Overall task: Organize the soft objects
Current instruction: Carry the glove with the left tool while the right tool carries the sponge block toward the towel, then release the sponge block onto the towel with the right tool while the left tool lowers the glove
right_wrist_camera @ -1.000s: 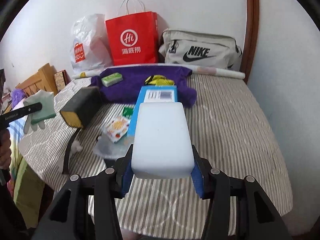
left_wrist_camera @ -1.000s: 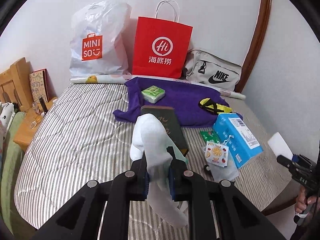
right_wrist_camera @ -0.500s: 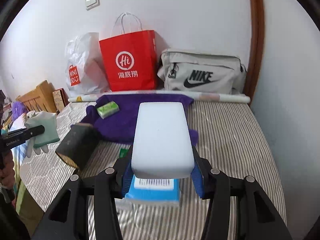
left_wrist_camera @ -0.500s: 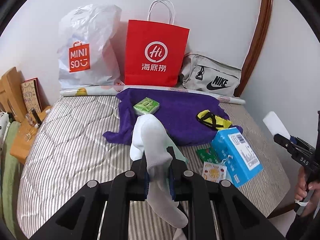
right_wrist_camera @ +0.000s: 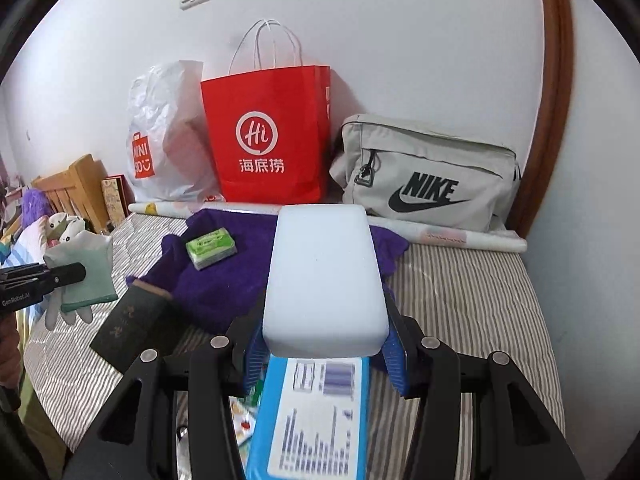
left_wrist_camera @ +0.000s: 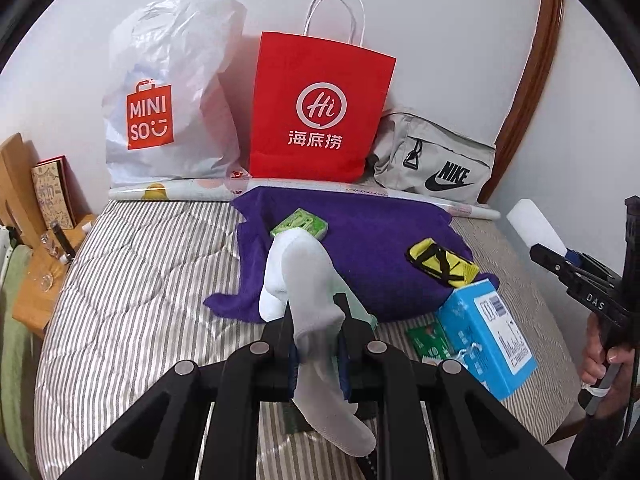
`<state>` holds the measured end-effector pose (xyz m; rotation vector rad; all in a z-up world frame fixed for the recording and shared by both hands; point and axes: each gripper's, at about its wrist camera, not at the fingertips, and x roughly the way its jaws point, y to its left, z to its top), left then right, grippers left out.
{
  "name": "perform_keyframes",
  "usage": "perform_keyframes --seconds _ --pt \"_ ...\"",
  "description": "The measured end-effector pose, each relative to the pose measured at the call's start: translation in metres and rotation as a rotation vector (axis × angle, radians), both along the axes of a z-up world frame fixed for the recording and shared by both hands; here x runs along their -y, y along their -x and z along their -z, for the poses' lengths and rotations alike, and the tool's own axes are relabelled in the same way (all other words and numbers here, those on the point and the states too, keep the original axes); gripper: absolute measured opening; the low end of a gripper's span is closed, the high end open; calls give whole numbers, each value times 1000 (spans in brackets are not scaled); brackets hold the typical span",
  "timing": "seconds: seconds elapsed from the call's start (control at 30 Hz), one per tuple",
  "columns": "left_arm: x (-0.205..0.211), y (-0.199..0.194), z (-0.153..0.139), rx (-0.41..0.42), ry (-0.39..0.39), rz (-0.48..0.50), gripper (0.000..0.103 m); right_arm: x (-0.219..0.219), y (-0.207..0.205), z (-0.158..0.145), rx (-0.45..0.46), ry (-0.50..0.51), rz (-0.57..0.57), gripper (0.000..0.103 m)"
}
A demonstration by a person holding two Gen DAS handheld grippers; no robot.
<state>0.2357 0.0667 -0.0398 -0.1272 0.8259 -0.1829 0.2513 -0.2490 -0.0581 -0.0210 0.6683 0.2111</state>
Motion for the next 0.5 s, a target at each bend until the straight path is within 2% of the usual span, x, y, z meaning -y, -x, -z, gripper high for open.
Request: perform_keyframes --seconds 0.27,0.5 --pt "5 -32 6 -17 9 29 15 6 -34 10 -25 -28 13 50" --pt "9 -65 15 -30 17 45 15 5 -61 21 -48 13 12 50"
